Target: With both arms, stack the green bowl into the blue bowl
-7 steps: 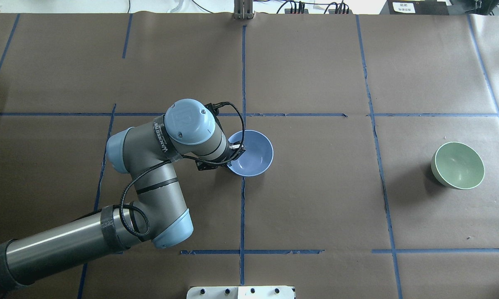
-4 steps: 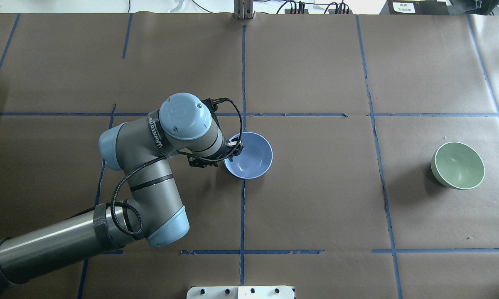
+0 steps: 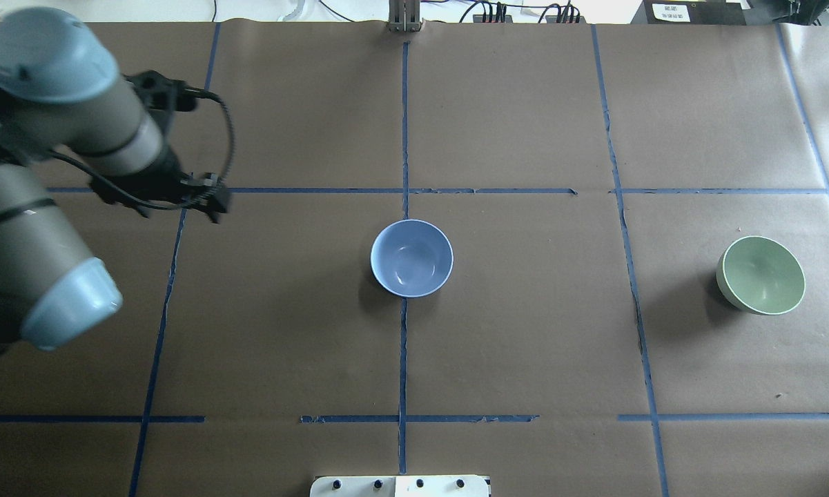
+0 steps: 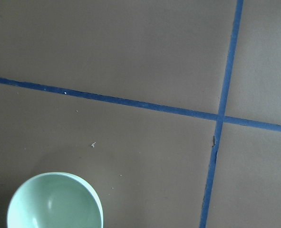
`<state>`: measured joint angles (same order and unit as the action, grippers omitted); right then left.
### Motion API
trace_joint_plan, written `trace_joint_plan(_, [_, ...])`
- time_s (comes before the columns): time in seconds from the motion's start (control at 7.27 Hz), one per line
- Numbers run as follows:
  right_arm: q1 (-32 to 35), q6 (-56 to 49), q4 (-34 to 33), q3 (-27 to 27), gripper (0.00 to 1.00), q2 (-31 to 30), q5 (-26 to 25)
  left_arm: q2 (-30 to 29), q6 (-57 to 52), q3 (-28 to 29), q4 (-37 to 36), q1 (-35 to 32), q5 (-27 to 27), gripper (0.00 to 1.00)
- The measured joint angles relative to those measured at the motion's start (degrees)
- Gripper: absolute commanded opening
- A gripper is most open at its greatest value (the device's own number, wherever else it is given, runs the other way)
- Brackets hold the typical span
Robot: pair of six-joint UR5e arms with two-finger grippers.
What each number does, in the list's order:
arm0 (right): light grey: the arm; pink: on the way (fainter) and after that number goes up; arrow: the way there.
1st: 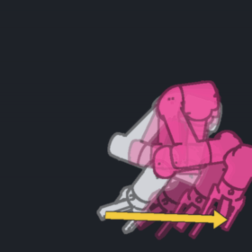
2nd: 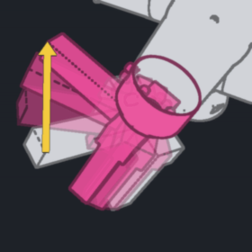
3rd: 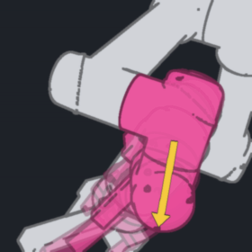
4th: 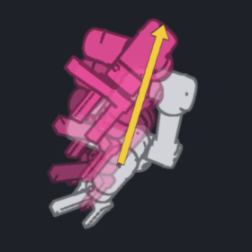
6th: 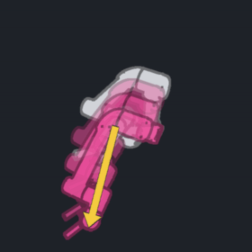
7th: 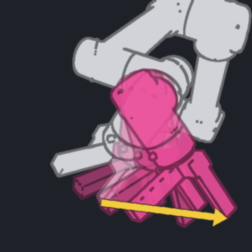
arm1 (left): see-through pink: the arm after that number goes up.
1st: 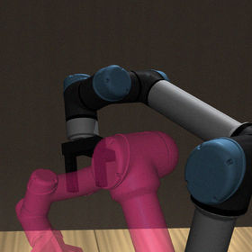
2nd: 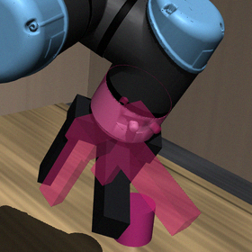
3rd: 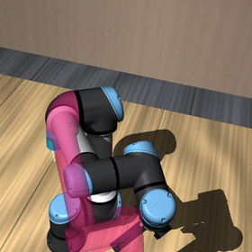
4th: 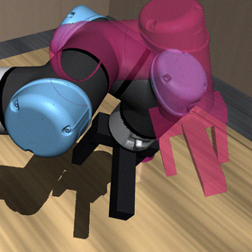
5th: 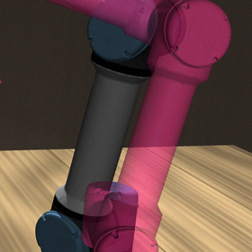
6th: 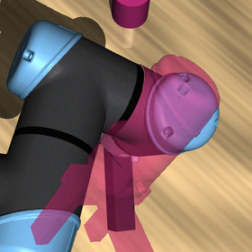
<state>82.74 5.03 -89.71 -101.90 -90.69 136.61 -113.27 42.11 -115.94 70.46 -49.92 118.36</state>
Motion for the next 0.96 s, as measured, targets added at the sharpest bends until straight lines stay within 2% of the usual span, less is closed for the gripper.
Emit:
trace_joint_plan(0.28, [-4.8, 10.7, 0.0, -4.8, 1.00, 0.2, -0.3, 11.0, -28.6, 0.1, -2.5, -16.8, 5.8, 1.00])
trace_joint_plan(0.55, [-8.8, 17.5, 0.2, -7.3, 1.00, 0.7, -0.6, 17.8, -51.7, 8.6, -2.4, -33.4, 10.7, 1.00])
trace_joint_plan(0.69, [-9.7, 18.9, 0.4, -7.6, 1.00, 0.8, -0.5, 20.8, -57.3, 12.9, -1.0, -38.7, 12.9, 1.00])
trace_joint_plan(0.96, [-11.1, 20.4, 0.9, -7.8, 1.00, 0.3, -0.8, 28.2, -59.3, 16.7, 7.6, -42.8, 16.0, 1.00])
